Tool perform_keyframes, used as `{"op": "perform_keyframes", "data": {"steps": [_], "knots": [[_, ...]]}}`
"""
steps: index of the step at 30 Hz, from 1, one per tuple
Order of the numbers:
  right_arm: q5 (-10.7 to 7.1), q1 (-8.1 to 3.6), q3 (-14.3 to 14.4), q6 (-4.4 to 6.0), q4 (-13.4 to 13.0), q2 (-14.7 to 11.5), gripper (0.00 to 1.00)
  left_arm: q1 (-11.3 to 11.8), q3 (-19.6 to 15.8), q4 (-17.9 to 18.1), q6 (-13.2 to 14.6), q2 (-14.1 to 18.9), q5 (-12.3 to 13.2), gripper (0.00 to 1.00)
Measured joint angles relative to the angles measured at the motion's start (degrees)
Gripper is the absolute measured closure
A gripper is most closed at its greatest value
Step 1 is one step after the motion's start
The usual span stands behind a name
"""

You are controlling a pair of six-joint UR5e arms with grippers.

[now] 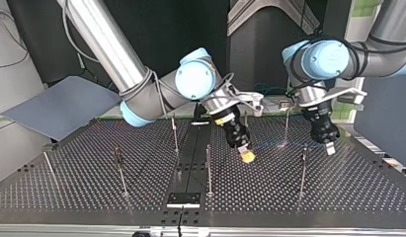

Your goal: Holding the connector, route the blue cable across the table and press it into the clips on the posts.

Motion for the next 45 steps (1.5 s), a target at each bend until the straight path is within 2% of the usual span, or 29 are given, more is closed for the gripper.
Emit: {"op": "perform_keyframes", "data": {"steps": [8, 20, 29, 31, 32, 33, 34, 35, 37, 39, 45], "knots": [[0.06, -0.37, -3.3, 0.0, 0.0, 0.7, 1.0, 1.2, 1.7, 0.7, -0.7, -2.8, 2.4, 1.0], [0.2, -0.58, -3.6, -0.06, 0.4, 1.8, 1.0, 3.7, 2.5, 3.3, -2.6, -4.9, 6.2, 1.0], [0.24, -1.04, -3.6, -0.01, 0.4, 2.0, 1.0, 4.9, 2.6, 5.8, -5.5, -5.5, 9.5, 1.0], [0.37, -1.12, -3.6, 0.0, 0.4, 2.1, 1.0, 5.1, 2.6, 6.0, -5.7, -5.5, 9.6, 0.91], [0.48, -1.16, -3.6, -0.01, 0.4, 2.1, 1.0, 5.1, 2.6, 5.9, -5.8, -5.5, 9.6, 0.91], [0.61, -1.21, -3.6, -0.03, 0.5, 2.1, 1.0, 5.1, 2.6, 5.9, -5.9, -5.5, 9.6, 0.66], [0.77, -1.27, -3.6, -0.05, 0.5, 2.2, 1.0, 5.2, 2.6, 5.8, -6.0, -5.5, 9.5, 0.49], [0.87, -1.31, -3.6, -0.06, 0.6, 2.2, 1.0, 5.2, 2.6, 5.6, -6.2, -5.5, 9.4, 0.49], [1.04, -1.36, -3.6, -0.11, 0.7, 2.2, 1.0, 5.1, 2.6, 5.0, -6.8, -5.5, 9.2, 0.04], [1.12, -1.39, -3.6, -0.14, 0.8, 2.2, 1.0, 5.0, 2.6, 4.1, -7.3, -5.5, 8.9, 0.0], [1.18, -1.41, -3.6, -0.29, 1.1, 2.2, 1.0, 4.5, 2.6, 1.4, -8.2, -5.4, 6.8, 0.0]]}}
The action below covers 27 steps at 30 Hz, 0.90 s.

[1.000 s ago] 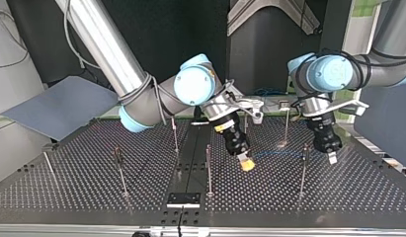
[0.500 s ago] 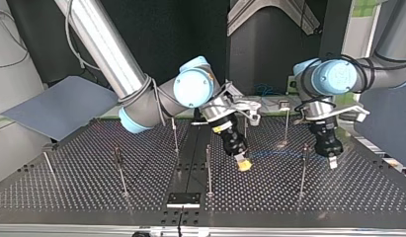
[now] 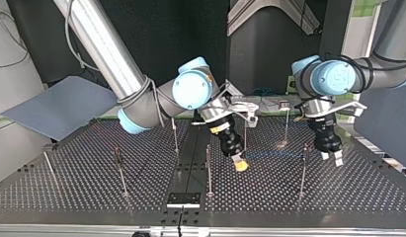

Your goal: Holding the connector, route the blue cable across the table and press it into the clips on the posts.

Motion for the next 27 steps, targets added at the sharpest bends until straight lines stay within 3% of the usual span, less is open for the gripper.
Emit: {"op": "perform_keyframes", "data": {"steps": [5, 16, 27], "knots": [[0.0, 0.0, 0.0, -0.07, 0.0, 0.0, 1.0, -0.4, -0.1, -2.3, -1.9, 0.3, -1.2, 0.0], [0.0, -0.03, 0.0, -0.21, 0.0, 0.0, 1.0, -1.2, -4.6, -7.8, -5.6, 4.9, 1.7, 0.0], [0.3, -0.02, 0.0, -0.3, 0.4, 0.0, 1.0, -2.0, -9.2, -13.8, -5.4, 10.9, 1.9, 0.0]]}}
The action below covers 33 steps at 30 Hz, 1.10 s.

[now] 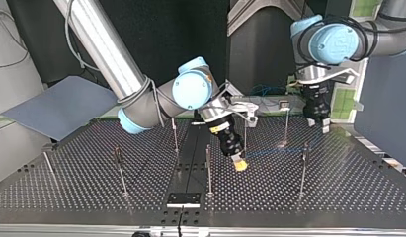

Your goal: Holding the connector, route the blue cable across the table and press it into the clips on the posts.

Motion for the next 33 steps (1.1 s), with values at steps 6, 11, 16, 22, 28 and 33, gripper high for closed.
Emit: {"op": "perform_keyframes", "data": {"steps": [6, 11, 16, 22, 28, 33], "knots": [[0.51, -0.03, 0.0, -0.02, 0.1, 0.0, 1.0, -0.7, -0.1, -2.8, 1.5, 2.8, 1.2, 0.0], [0.86, -0.05, 0.0, -0.02, 0.2, 0.0, 1.0, -1.5, -0.1, -5.3, 2.6, 5.3, 3.5, 0.0], [0.93, -0.05, 0.0, -0.02, 0.2, 0.0, 1.0, -2.2, 0.3, -6.4, 3.0, 8.1, 6.3, 0.0], [1.1, -0.12, 0.0, -0.02, 0.2, 0.0, 1.0, -3.2, 2.2, -6.1, 3.7, 9.8, 9.4, 0.0], [1.33, -0.45, 0.0, -0.02, 0.2, 0.0, 1.0, -4.7, 4.7, -6.2, 6.1, 7.5, 11.6, 0.0], [1.3, -0.94, 0.0, -0.02, 0.3, 0.0, 1.0, -5.7, 6.7, -5.9, 8.1, 4.9, 10.4, 0.0]]}}
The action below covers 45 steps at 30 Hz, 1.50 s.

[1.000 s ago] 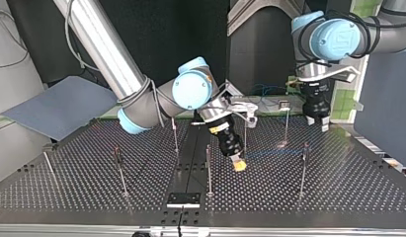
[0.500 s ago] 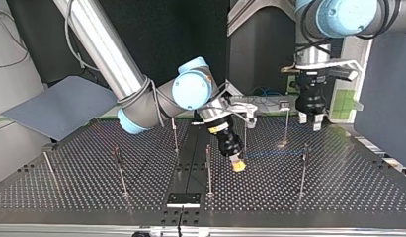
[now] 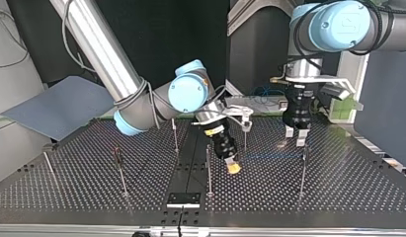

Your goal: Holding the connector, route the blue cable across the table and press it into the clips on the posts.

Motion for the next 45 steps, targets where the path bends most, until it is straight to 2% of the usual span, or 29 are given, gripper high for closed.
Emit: {"op": "perform_keyframes", "data": {"steps": [10, 21, 27, 42, 43, 44, 45], "knots": [[0.05, -0.34, 0.0, 0.0, 0.1, 0.0, 1.0, -1.5, 1.7, 1.7, 0.8, -4.8, -0.9, 0.0], [0.01, -0.42, 0.0, -0.09, 0.1, 0.0, 1.0, -3.0, 6.5, 2.6, 2.2, -10.0, -5.3, 0.0], [-0.01, -0.44, 0.0, -0.09, 0.1, 0.0, 1.0, -3.3, 8.7, 3.0, 3.2, -12.7, -6.7, 0.0], [-0.01, -0.43, 0.0, -0.09, 0.2, 0.0, 1.0, -3.7, 10.3, 3.8, 5.2, -16.4, -8.0, 0.0], [-0.01, -0.44, 0.0, -0.09, 0.2, 0.0, 1.0, -3.7, 10.4, 3.8, 5.3, -16.4, -8.3, 0.06], [-0.01, -0.44, 0.0, -0.09, 0.2, 0.1, 1.0, -3.8, 10.4, 3.9, 5.5, -16.4, -8.5, 0.06], [-0.01, -0.43, 0.0, -0.09, 0.2, 0.1, 1.0, -3.8, 10.4, 3.9, 5.8, -16.4, -8.8, 0.25]]}}
